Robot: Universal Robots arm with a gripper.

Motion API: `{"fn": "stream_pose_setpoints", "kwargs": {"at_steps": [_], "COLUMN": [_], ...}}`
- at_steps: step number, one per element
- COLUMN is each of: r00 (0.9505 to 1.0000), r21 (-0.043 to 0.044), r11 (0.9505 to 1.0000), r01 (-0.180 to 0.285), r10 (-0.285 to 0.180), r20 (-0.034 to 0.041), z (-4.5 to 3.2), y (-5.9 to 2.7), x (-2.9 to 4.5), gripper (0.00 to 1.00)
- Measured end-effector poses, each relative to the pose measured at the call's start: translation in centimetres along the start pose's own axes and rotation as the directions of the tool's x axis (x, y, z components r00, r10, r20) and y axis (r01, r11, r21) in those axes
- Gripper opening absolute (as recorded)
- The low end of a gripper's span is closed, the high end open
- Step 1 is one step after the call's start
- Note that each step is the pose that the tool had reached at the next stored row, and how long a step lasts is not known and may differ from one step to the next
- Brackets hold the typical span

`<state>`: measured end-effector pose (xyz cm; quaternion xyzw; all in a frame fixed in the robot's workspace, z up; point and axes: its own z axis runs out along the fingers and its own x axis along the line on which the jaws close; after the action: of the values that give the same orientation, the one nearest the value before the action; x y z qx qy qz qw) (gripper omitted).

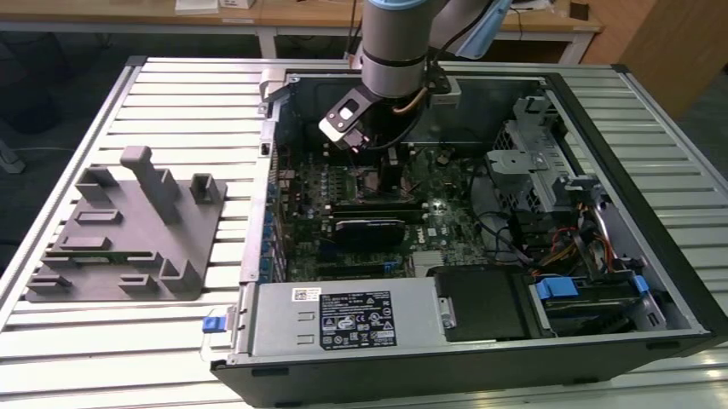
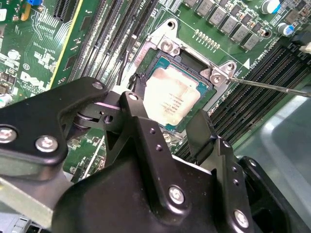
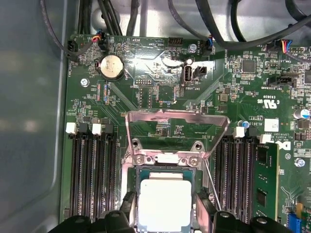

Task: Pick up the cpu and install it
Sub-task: 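Place the cpu into insertion slot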

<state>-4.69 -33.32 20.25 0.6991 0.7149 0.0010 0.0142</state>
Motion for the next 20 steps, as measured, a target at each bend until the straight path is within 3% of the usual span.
{"fn": "stream_pose_setpoints", "kwargs": {"at_steps": [4,6,7,12,13,15,20], "r00": [1.0,1.0,1.0,1.0,1.0,1.0,1.0], "r21": [0.0,0.0,0.0,0.0,0.0001,0.0001,0.0], "r11": [1.0,1.0,1.0,1.0,1.0,1.0,1.0], "r01": [0.0,0.0,0.0,0.0,0.0,0.0,0.0], "r10": [0.0,0.0,0.0,0.0,0.0,0.0,0.0], "r20": [0.0,0.0,0.0,0.0,0.0,0.0001,0.0], "z": [-0.01,-0.01,-0.01,-0.02,-0.02,-0.03,-0.04], "y": [0.0,0.0,0.0,0.0,0.0,0.0,0.0], "x": [0.0,0.0,0.0,0.0,0.0,0.0,0.0], "gripper": [0.59,0.47,0.47,0.24,0.24,0.11,0.11]}}
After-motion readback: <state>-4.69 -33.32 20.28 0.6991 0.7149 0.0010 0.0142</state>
